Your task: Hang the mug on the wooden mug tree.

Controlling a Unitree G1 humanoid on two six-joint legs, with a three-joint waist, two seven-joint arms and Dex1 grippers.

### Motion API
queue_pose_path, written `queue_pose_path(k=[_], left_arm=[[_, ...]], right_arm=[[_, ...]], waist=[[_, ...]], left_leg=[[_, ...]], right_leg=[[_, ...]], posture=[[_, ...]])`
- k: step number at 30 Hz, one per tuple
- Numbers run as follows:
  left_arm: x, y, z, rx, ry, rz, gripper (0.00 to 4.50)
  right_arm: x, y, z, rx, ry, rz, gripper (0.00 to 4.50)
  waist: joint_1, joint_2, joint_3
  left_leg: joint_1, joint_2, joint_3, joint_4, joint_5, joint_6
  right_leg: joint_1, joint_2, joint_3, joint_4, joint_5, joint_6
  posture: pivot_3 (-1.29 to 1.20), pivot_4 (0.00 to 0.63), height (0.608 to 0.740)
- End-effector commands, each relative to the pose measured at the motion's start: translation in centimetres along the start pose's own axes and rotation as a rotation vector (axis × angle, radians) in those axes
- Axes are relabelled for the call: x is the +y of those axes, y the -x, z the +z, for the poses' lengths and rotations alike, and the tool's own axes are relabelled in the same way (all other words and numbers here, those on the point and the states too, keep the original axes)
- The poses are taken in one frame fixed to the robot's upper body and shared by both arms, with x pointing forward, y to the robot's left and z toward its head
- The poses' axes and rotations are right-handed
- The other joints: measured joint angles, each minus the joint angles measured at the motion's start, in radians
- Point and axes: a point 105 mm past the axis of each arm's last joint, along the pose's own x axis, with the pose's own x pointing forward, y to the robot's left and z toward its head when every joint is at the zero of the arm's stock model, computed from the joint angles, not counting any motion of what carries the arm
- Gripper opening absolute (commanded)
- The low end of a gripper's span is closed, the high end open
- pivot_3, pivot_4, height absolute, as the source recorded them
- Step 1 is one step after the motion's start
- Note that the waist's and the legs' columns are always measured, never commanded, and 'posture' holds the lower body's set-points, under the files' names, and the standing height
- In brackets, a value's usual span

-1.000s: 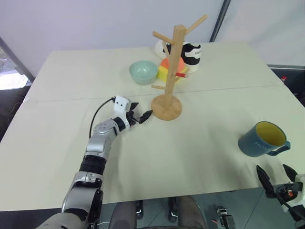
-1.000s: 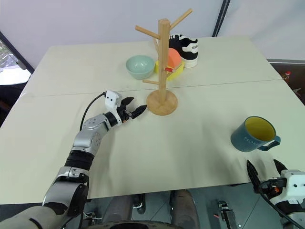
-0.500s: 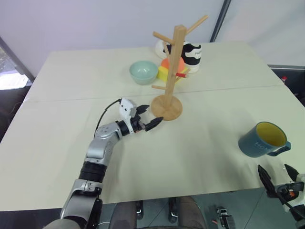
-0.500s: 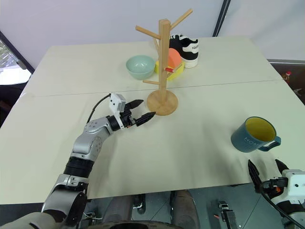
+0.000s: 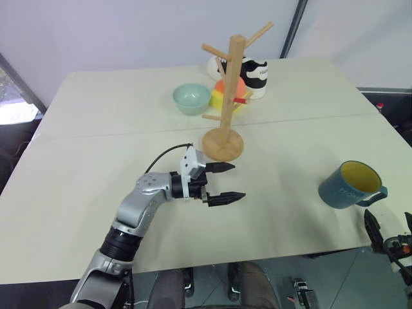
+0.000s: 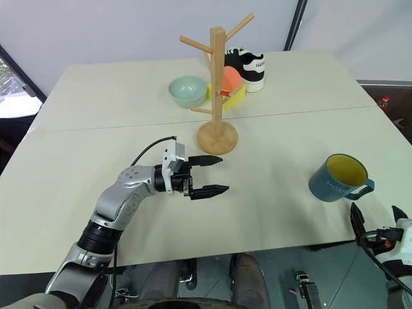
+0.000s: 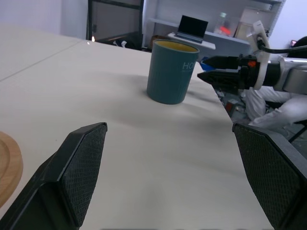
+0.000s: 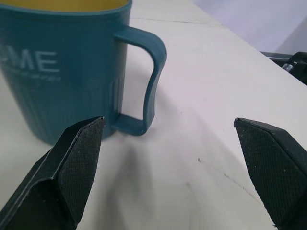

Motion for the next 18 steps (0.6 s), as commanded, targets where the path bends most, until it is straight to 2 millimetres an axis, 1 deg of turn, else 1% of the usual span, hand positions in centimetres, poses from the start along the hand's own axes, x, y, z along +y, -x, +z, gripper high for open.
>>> queue_pose_path(k=[1, 8, 18], left_arm=[[-0.5, -0.2, 0.8, -0.019, -0.025, -0.020, 4.50], [-0.4, 0.0, 0.9, -0.024, -0.033, -0.008, 4.50], [-0.3, 0.0, 1.1, -0.031, -0.044, 0.009, 4.50]], right_arm=[[-0.7, -0.2, 0.9, -0.021, 0.032, -0.022, 4.47], [-0.7, -1.4, 0.9, -0.015, 0.036, -0.030, 4.47], [-0.3, -3.3, 0.1, 0.017, 0.016, -0.020, 4.47]], waist=[[0.001, 0.000, 0.000], [0.004, 0.001, 0.000], [0.005, 0.001, 0.000]], left_leg=[[0.000, 0.000, 0.000, 0.000, 0.000, 0.000], [0.001, -0.004, 0.000, 0.005, 0.000, 0.000], [0.001, -0.004, 0.000, 0.007, 0.000, 0.000]], right_leg=[[0.000, 0.000, 0.000, 0.000, 0.000, 0.000], [0.000, -0.003, 0.000, 0.005, 0.000, 0.000], [0.000, -0.003, 0.000, 0.006, 0.000, 0.000]], posture=[[0.00, 0.150, 0.732], [0.00, 0.150, 0.732], [0.00, 0.150, 0.732]])
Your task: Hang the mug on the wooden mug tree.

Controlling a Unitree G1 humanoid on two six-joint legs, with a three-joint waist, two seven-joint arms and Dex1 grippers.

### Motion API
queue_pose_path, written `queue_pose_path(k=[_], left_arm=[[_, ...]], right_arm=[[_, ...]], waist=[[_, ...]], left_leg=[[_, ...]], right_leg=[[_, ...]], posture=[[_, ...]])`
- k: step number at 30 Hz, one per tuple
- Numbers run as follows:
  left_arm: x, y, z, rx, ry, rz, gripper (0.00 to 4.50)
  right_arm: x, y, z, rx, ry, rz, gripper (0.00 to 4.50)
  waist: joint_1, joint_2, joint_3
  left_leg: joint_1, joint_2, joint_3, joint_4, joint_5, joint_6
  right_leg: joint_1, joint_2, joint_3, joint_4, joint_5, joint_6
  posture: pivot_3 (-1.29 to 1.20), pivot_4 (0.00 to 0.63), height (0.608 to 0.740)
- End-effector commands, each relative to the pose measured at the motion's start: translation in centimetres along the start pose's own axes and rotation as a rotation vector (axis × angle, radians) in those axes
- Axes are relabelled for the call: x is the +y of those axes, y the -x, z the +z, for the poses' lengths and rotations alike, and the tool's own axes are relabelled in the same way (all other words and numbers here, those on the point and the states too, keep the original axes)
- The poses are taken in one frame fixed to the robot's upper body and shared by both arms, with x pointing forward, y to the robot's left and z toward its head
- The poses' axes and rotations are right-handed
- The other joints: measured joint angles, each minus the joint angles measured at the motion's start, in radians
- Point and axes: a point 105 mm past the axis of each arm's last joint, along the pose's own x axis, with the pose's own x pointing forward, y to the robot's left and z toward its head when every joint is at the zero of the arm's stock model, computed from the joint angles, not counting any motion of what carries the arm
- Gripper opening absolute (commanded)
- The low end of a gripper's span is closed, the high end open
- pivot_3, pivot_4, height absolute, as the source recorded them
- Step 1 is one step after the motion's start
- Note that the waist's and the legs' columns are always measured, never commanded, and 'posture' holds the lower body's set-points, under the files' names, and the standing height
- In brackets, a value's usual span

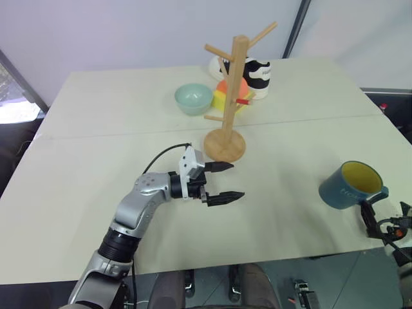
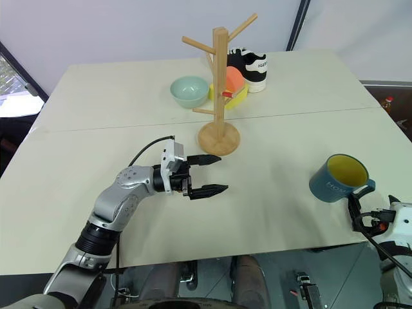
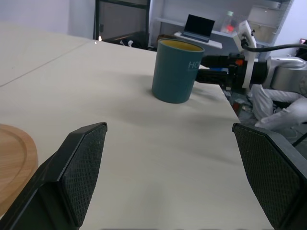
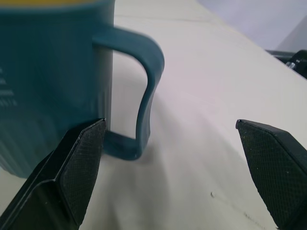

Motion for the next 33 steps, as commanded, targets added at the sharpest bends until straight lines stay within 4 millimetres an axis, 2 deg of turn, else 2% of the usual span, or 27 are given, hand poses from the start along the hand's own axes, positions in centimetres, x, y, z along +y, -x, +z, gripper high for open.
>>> queue_pose_path(k=[1, 2, 5, 8, 11, 12, 15, 19, 20, 23, 25, 28, 33], left_arm=[[-0.4, -0.2, 1.1, -0.035, -0.036, -0.010, 4.50], [-0.4, -0.1, 1.1, -0.034, -0.038, -0.006, 4.50], [-0.3, 0.0, 1.1, -0.034, -0.040, 0.004, 4.50], [-0.2, 0.0, 1.1, -0.034, -0.041, 0.011, 4.50], [-0.2, 0.2, 1.0, -0.033, -0.042, 0.019, 4.50], [-0.1, 0.2, 1.0, -0.033, -0.043, 0.023, 4.50], [0.0, 0.4, 1.0, -0.032, -0.045, 0.034, 4.50], [0.6, 0.9, 1.0, -0.025, -0.053, 0.059, 4.50], [1.0, 1.1, 1.0, -0.024, -0.058, 0.076, 4.50], [2.9, 2.4, 1.3, -0.024, -0.098, 0.165, 4.50], [3.7, 2.9, 1.6, -0.028, -0.114, 0.199, 4.50], [5.3, 4.4, 3.0, -0.072, -0.143, 0.277, 4.50], [5.8, 5.7, 4.1, -0.102, -0.172, 0.330, 4.50]], right_arm=[[-0.2, -0.6, 0.5, -0.013, 0.014, 0.007, 4.47], [-0.1, -0.8, 0.6, -0.015, 0.013, 0.012, 4.47], [0.2, -1.2, 0.6, -0.020, 0.006, 0.028, 3.58], [0.4, -1.4, 0.7, -0.026, 0.006, 0.045, 2.15], [0.6, -1.6, 0.8, -0.030, 0.002, 0.062, 0.43], [0.7, -1.7, 0.9, -0.033, 0.001, 0.069, 0.05], [1.1, -1.8, 1.2, -0.048, 0.002, 0.090, 0.05], [3.0, -2.2, 3.1, -0.095, 0.050, 0.183, 0.05], [4.0, -2.3, 4.0, -0.117, 0.088, 0.236, 0.05], [8.7, -2.7, 8.5, -0.249, 0.348, 0.477, 0.05], [10.4, -2.8, 10.1, -0.296, 0.453, 0.556, 0.05], [14.0, -3.5, 13.3, -0.401, 0.676, 0.715, 0.05], [16.5, -5.0, 16.6, -0.474, 0.753, 0.782, 0.05]], waist=[[-0.001, 0.000, 0.000], [-0.001, 0.000, 0.000], [-0.002, 0.000, 0.000], [-0.002, 0.000, 0.000], [-0.001, 0.000, 0.000], [-0.001, 0.000, 0.000], [0.000, 0.000, 0.000], [-0.001, 0.000, 0.000], [-0.001, 0.000, 0.000], [-0.009, 0.003, 0.001], [-0.013, 0.002, 0.001], [-0.017, 0.001, 0.002], [-0.017, -0.003, 0.004]], left_leg=[[0.000, 0.000, 0.000, 0.001, 0.000, 0.000], [0.000, 0.000, 0.000, 0.002, 0.000, 0.000], [0.000, 0.001, 0.000, 0.002, 0.000, 0.000], [0.000, 0.001, 0.000, 0.002, 0.000, 0.000], [0.000, 0.001, 0.000, 0.002, 0.000, 0.000], [0.000, 0.001, 0.000, 0.002, 0.000, 0.000], [0.000, 0.001, 0.000, 0.003, 0.000, 0.000], [0.000, 0.001, 0.000, 0.003, 0.000, 0.000], [0.000, 0.001, 0.000, 0.003, 0.000, 0.000], [-0.001, 0.001, 0.001, 0.003, 0.000, 0.000], [0.000, 0.001, 0.000, 0.004, 0.000, 0.000], [0.000, 0.001, -0.003, 0.006, 0.000, 0.000], [-0.002, 0.001, -0.003, 0.007, 0.000, 0.000]], right_leg=[[0.000, 0.000, 0.000, 0.000, 0.000, 0.000], [0.000, 0.000, 0.000, 0.000, 0.000, 0.000], [0.001, 0.000, 0.000, 0.000, 0.000, 0.000], [0.001, 0.000, 0.000, 0.000, 0.000, 0.000], [0.001, 0.000, 0.000, 0.000, 0.000, 0.000], [0.001, 0.000, 0.000, 0.000, 0.000, 0.000], [0.001, 0.000, 0.000, 0.000, 0.000, 0.000], [0.000, 0.000, 0.000, 0.000, 0.000, 0.000], [0.000, 0.000, 0.000, 0.000, 0.000, 0.000], [-0.001, 0.000, 0.001, 0.001, 0.000, 0.000], [-0.002, 0.000, 0.001, 0.001, 0.000, 0.000], [-0.004, 0.001, -0.002, 0.001, 0.000, 0.000], [-0.004, -0.001, -0.003, 0.000, 0.000, 0.000]], posture=[[0.00, 0.150, 0.732], [0.00, 0.150, 0.732], [0.00, 0.150, 0.732], [0.00, 0.150, 0.732], [0.00, 0.150, 0.732], [0.00, 0.150, 0.732], [0.00, 0.150, 0.732], [0.00, 0.150, 0.732], [0.00, 0.150, 0.732], [0.00, 0.150, 0.732], [0.00, 0.150, 0.732], [0.00, 0.150, 0.732], [0.00, 0.150, 0.732]])
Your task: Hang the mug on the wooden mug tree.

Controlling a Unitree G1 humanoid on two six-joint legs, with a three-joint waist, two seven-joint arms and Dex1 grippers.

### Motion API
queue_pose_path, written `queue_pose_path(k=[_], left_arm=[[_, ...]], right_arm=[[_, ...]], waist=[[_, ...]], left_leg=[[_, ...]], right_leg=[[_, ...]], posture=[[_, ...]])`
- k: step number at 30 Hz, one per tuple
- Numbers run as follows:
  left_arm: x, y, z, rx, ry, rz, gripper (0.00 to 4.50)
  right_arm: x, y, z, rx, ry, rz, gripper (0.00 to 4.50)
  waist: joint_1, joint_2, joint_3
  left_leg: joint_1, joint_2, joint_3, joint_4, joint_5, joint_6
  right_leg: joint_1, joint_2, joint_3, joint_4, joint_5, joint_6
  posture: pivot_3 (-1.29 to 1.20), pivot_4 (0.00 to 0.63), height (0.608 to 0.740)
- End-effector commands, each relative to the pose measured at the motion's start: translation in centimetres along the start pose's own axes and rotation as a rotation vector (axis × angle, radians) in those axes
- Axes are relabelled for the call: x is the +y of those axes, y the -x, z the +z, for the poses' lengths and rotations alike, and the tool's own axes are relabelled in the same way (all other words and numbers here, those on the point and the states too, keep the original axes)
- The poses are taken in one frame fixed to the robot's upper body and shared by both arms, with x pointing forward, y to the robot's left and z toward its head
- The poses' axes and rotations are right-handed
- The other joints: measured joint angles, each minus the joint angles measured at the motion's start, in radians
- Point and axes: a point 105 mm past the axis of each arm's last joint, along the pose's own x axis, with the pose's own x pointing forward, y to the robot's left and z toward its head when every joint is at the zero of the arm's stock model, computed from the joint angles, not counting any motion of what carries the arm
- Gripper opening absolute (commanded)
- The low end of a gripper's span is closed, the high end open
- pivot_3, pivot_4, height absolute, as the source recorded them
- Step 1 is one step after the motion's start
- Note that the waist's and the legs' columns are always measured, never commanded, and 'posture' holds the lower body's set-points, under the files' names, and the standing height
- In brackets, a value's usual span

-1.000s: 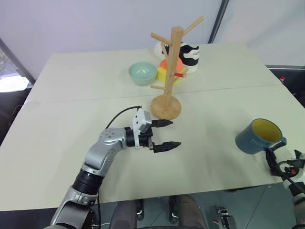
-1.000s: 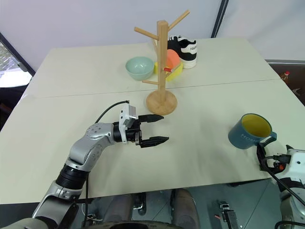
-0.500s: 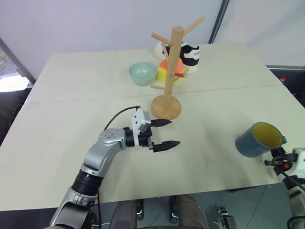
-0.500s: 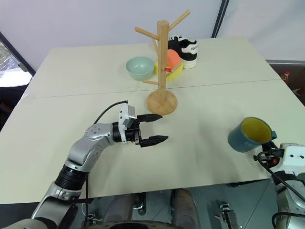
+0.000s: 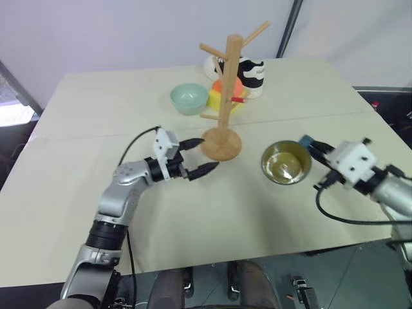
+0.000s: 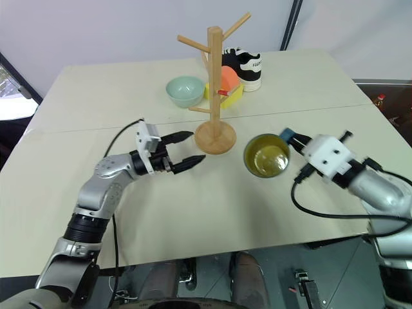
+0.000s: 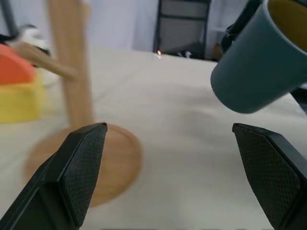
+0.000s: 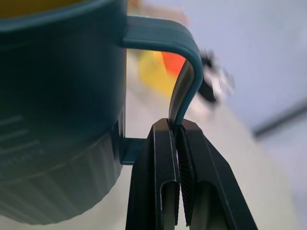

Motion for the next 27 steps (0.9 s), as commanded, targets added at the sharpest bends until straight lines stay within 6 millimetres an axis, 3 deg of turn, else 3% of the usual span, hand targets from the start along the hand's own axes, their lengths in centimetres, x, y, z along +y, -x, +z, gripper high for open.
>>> queue_pose_path(k=[1, 6, 17, 27], left_arm=[[0.5, 0.7, 2.0, -0.058, -0.055, 0.028, 4.50], [0.6, 1.8, 2.5, -0.059, -0.073, 0.073, 4.50], [0.5, 3.7, 2.8, -0.051, -0.082, 0.147, 4.50], [0.1, 3.7, 3.8, -0.086, -0.066, 0.124, 4.50]], right_arm=[[-1.1, -1.5, 1.4, -0.022, 0.060, 0.035, 0.05], [-1.7, -3.3, 2.4, -0.049, 0.101, 0.098, 0.05], [-3.6, -7.2, 5.8, -0.097, 0.176, 0.140, 0.05], [-4.3, -8.9, 6.0, -0.059, 0.206, 0.130, 0.05]], waist=[[0.000, -0.002, 0.001], [0.014, -0.004, 0.002], [0.017, -0.004, 0.002], [0.018, -0.005, 0.003]], left_leg=[[0.000, -0.001, 0.001, 0.001, 0.000, 0.000], [-0.002, -0.002, 0.003, 0.001, -0.002, 0.006], [-0.002, 0.000, 0.004, 0.003, -0.003, 0.000], [-0.005, 0.000, 0.007, 0.003, -0.001, 0.002]], right_leg=[[0.000, -0.001, 0.000, 0.000, 0.000, 0.000], [0.000, -0.002, 0.002, 0.003, 0.003, -0.003], [-0.003, 0.000, 0.002, 0.008, 0.002, -0.001], [-0.009, -0.002, 0.004, 0.014, 0.004, -0.004]], posture=[[0.00, 0.150, 0.732], [0.00, 0.150, 0.732], [0.00, 0.150, 0.732], [0.00, 0.150, 0.732]])
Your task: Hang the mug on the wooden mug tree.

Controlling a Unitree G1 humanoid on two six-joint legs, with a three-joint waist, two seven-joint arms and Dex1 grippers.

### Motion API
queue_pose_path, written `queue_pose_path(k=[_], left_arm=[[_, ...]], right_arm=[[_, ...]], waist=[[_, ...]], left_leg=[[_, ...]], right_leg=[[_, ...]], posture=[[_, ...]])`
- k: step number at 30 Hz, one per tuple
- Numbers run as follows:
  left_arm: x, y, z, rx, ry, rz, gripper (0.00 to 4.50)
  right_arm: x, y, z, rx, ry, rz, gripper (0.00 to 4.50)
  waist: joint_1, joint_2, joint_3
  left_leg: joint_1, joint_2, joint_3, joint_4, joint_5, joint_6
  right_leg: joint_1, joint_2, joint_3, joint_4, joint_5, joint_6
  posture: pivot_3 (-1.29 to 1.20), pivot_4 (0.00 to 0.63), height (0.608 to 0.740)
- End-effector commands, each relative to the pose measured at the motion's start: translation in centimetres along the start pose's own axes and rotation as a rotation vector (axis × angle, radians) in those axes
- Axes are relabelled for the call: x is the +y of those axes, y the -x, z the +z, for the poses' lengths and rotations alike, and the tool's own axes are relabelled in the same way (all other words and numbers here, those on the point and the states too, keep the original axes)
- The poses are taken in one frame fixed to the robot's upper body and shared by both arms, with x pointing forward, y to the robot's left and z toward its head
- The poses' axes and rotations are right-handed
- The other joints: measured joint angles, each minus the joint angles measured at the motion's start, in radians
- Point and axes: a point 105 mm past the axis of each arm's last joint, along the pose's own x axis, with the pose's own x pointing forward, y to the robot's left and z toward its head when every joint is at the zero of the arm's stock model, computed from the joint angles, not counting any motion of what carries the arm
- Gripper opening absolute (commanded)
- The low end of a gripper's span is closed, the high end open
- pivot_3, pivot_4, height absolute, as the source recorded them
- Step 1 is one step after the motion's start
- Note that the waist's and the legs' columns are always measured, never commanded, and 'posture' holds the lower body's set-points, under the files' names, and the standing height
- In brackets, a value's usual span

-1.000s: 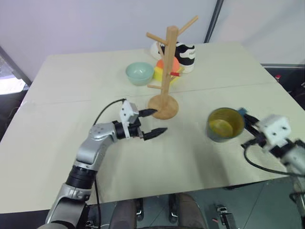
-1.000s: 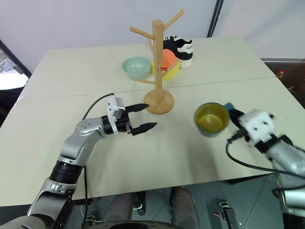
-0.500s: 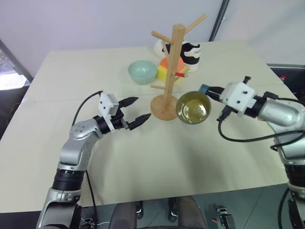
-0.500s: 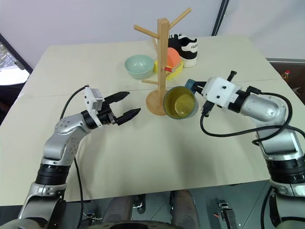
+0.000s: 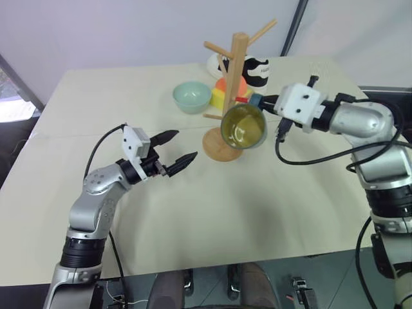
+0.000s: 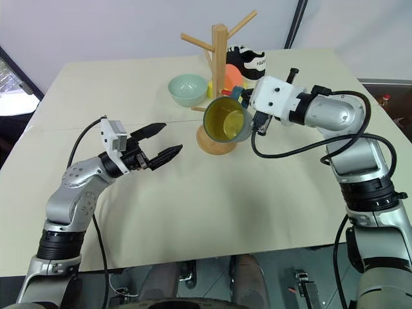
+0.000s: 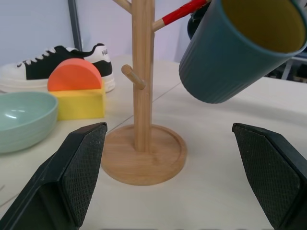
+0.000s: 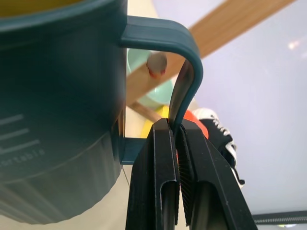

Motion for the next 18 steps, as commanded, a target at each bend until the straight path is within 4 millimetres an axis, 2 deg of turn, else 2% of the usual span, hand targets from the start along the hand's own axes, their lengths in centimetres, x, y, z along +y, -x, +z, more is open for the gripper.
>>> queue_pose_path(k=[1, 18], left_arm=[[-0.2, 0.0, 1.8, -0.048, -0.037, -0.017, 4.50], [-0.7, -0.4, 3.1, -0.090, -0.024, -0.043, 4.50]], right_arm=[[-1.4, 0.0, 1.1, -0.019, 0.044, -0.040, 0.05], [-1.9, -1.5, 2.5, -0.025, 0.082, -0.027, 0.05]], waist=[[0.000, 0.000, 0.000], [-0.001, 0.000, 0.000]], left_leg=[[0.000, 0.000, 0.000, 0.000, 0.000, 0.000], [0.002, 0.002, 0.000, 0.001, 0.001, -0.004]], right_leg=[[0.000, 0.000, 0.000, 0.001, 0.000, 0.000], [0.000, 0.001, 0.001, 0.003, 0.001, -0.002]], posture=[[0.00, 0.150, 0.732], [0.00, 0.150, 0.732]])
